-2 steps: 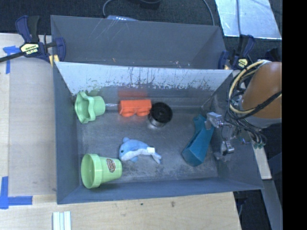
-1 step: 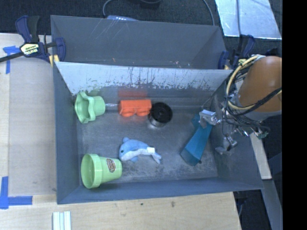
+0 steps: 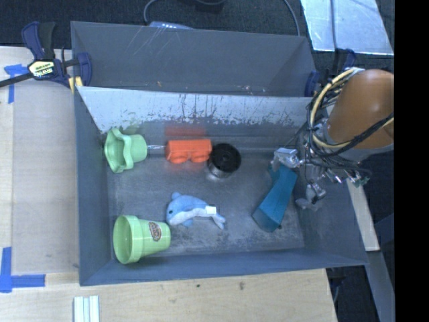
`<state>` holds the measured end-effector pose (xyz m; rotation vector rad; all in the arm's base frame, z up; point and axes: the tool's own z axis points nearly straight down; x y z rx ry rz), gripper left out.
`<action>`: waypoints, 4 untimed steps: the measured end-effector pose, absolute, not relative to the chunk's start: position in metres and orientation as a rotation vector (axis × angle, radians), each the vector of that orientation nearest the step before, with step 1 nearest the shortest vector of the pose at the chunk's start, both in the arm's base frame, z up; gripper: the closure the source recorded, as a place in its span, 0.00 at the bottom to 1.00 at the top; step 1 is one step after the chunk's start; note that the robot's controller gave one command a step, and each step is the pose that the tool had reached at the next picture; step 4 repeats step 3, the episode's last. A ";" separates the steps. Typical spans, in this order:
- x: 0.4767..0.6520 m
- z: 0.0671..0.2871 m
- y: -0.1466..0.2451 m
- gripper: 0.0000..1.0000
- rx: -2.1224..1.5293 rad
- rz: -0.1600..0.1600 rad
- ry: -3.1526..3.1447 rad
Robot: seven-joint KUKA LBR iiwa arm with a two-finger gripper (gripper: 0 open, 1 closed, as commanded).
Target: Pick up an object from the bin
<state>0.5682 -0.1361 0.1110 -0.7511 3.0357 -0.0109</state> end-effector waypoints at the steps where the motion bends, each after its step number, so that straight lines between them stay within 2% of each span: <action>1: 0.579 0.072 -0.133 0.00 -1.024 -0.010 2.959; 2: 0.587 0.070 -0.117 1.00 -1.104 -0.015 2.924; 4: 0.587 0.070 -0.117 1.00 -1.104 -0.015 2.924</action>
Offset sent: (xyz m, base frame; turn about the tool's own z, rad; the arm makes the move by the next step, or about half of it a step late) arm 0.0179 0.0196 -0.0410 -0.2387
